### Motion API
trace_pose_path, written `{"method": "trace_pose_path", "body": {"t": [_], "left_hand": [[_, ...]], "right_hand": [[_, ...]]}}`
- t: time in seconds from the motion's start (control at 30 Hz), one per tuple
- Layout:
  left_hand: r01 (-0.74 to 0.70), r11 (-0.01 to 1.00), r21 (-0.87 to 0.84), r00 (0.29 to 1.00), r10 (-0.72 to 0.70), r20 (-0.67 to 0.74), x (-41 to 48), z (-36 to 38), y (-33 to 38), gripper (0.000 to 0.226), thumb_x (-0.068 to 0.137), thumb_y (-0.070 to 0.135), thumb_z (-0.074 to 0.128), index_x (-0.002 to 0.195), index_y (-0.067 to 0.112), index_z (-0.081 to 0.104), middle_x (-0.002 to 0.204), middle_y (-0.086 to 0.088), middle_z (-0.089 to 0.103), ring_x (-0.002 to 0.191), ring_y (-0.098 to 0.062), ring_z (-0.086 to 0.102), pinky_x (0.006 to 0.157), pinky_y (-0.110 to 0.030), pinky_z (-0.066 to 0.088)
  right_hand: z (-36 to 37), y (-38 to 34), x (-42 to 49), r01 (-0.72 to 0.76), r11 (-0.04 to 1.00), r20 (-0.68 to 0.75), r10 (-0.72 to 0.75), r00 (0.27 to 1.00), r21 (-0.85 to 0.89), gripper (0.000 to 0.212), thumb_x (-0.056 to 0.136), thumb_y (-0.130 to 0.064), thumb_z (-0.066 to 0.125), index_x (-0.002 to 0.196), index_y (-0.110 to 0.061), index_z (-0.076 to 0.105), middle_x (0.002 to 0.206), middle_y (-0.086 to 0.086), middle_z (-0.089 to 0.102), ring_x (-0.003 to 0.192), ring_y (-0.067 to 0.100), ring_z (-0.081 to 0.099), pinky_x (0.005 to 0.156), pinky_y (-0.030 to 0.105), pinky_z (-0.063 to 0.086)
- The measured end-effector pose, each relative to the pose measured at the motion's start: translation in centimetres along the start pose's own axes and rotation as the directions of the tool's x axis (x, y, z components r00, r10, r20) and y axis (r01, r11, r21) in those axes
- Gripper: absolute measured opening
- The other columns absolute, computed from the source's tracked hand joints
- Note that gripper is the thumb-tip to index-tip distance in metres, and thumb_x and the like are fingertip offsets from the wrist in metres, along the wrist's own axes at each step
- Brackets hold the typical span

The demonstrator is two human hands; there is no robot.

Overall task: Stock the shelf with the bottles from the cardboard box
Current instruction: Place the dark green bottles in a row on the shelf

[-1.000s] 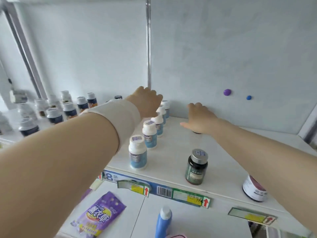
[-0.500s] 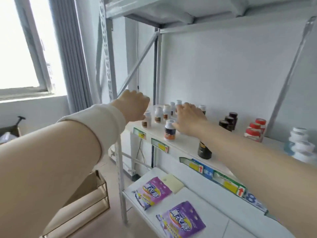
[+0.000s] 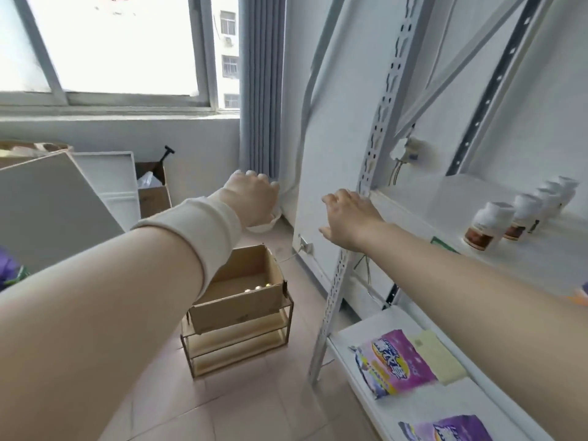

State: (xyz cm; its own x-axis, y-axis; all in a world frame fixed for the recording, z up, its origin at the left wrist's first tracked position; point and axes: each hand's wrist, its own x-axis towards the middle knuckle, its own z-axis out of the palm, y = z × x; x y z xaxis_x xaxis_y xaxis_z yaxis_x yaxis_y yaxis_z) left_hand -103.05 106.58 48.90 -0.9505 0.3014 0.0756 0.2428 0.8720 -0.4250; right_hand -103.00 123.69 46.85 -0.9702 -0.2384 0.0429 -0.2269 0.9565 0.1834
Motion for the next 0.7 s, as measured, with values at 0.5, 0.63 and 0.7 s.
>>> {"method": "trace_pose_path", "body": {"t": [0.5,0.63,0.7], "left_hand": [[0.132,0.98,-0.146,0.913,-0.063,0.403,17.8,24.8,-7.5,0.05,0.095,0.037,0.048,0.135,0.01,0.039,0.135,-0.012,0.048,0.124,-0.029,0.047,0.096,-0.037,0.041],[0.15,0.962,-0.226,0.862,-0.015,0.507,20.8,33.1,-7.9,0.049,0.095,0.037,0.047,0.135,0.011,0.04,0.133,-0.012,0.049,0.122,-0.029,0.047,0.096,-0.037,0.041],[0.181,0.937,-0.297,0.846,0.005,0.532,22.6,37.5,-7.8,0.048,0.095,0.036,0.047,0.135,0.012,0.041,0.132,-0.011,0.05,0.121,-0.029,0.048,0.095,-0.037,0.041]], "right_hand": [[18.7,-6.7,27.1,0.36,0.933,0.27,-0.339,0.901,-0.03,0.052,0.094,-0.037,0.044,0.136,-0.009,0.033,0.141,0.015,0.038,0.134,0.031,0.032,0.11,0.043,0.028],[24.6,-8.7,32.2,0.395,0.918,0.375,-0.375,0.848,0.027,0.051,0.093,-0.036,0.045,0.135,-0.009,0.034,0.137,0.015,0.041,0.129,0.03,0.036,0.108,0.039,0.033],[27.8,-9.5,34.1,0.397,0.916,0.433,-0.381,0.817,0.057,0.05,0.094,-0.035,0.044,0.136,-0.01,0.034,0.136,0.014,0.042,0.127,0.03,0.038,0.105,0.037,0.034]]}}
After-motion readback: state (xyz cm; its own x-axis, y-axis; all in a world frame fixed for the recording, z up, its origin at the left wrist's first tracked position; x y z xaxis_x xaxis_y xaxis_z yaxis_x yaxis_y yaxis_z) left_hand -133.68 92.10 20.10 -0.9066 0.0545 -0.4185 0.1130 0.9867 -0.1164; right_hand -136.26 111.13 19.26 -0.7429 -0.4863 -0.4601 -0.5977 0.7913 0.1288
